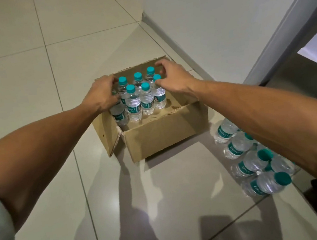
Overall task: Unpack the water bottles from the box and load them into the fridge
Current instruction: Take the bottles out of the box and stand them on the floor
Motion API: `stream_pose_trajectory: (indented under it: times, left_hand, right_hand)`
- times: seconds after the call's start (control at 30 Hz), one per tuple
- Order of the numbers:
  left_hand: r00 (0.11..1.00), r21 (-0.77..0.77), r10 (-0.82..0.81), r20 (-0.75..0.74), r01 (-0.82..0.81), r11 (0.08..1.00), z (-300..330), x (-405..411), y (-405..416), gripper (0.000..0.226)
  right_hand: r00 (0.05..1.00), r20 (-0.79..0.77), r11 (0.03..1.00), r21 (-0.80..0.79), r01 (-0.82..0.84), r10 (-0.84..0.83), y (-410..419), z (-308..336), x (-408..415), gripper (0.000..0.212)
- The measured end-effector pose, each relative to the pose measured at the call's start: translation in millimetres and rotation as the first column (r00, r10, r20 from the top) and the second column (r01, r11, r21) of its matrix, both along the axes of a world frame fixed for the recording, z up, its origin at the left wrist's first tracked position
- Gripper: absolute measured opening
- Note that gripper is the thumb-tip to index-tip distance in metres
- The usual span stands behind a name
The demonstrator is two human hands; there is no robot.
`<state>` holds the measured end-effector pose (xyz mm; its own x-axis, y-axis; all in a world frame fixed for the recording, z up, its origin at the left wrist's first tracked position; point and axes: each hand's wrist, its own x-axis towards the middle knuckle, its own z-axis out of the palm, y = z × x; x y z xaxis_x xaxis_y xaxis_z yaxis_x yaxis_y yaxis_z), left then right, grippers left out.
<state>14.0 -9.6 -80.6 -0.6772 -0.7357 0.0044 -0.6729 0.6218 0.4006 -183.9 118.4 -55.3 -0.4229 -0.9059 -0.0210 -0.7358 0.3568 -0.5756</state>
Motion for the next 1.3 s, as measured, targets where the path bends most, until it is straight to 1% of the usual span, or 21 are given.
stream_pose_trajectory:
  times: [0.13,0.2,0.23,0.3,0.37,0.43,0.5,0.6,0.73,0.83,0.93,1.0,1.1,1.23,1.3]
  left_hand:
    - [0.992,-0.034,-0.036,0.120,0.040,0.999,-10,3,-2,0.057]
    - [0.973,-0.103,-0.041,0.226,0.065,0.993,-15,5,-2,0.053]
    - [0.961,-0.140,-0.038,0.274,0.079,0.987,-18,6,-2,0.050]
    - [0.950,-0.182,-0.034,0.311,0.095,0.979,-22,5,-2,0.046]
    - [0.947,-0.209,-0.030,0.321,0.102,0.973,-22,3,-5,0.041]
    - [0.945,-0.247,-0.021,0.325,0.106,0.963,-23,0,-7,0.033]
    - [0.945,-0.248,-0.005,0.327,0.091,0.965,-26,-2,-9,0.026]
    - [0.941,-0.203,0.013,0.339,0.060,0.977,-33,-6,-13,0.029]
    - [0.930,-0.118,-0.014,0.366,0.062,0.991,-42,-9,-20,0.048]
    - [0.926,-0.090,-0.042,0.375,0.082,0.993,-44,-7,-21,0.052]
    - [0.916,-0.060,-0.070,0.395,0.102,0.993,-41,-8,-20,0.053]
    - [0.908,-0.052,-0.089,0.409,0.120,0.991,-38,-9,-17,0.050]
    - [0.909,-0.068,-0.074,0.410,0.112,0.991,-36,-8,-15,0.041]
    - [0.952,-0.091,-0.051,0.302,0.082,0.992,-35,-2,-12,0.039]
    - [0.968,-0.101,-0.043,0.247,0.070,0.992,-31,-2,-7,0.046]
  right_hand:
    - [0.996,-0.004,0.994,0.065,-0.084,0.084,-19,-17,14,0.071]
    - [0.990,-0.014,0.986,0.091,-0.136,0.138,-27,-26,21,0.072]
    - [0.985,-0.036,0.982,0.096,-0.165,0.169,-31,-30,25,0.070]
    - [0.956,-0.159,0.968,0.088,-0.234,0.246,-36,-37,32,0.065]
    - [0.916,-0.273,0.956,0.085,-0.282,0.295,-42,-44,40,0.063]
    - [0.900,-0.311,0.952,0.124,-0.281,0.306,-49,-49,47,0.066]
    - [0.882,-0.336,0.940,0.202,-0.275,0.330,-58,-53,52,0.066]
    - [0.866,-0.357,0.928,0.257,-0.268,0.349,-65,-56,53,0.065]
    - [0.856,-0.383,0.932,0.241,-0.271,0.348,-67,-60,53,0.062]
    - [0.869,-0.369,0.939,0.228,-0.258,0.329,-65,-61,53,0.061]
    - [0.877,-0.345,0.931,0.263,-0.253,0.336,-59,-63,52,0.064]
    - [0.886,-0.325,0.930,0.272,-0.247,0.330,-53,-65,51,0.063]
    - [0.910,-0.278,0.939,0.248,-0.240,0.306,-46,-65,50,0.056]
    - [0.927,-0.245,0.942,0.252,-0.222,0.284,-38,-59,44,0.055]
    - [0.941,-0.219,0.949,0.241,-0.203,0.257,-35,-51,42,0.056]
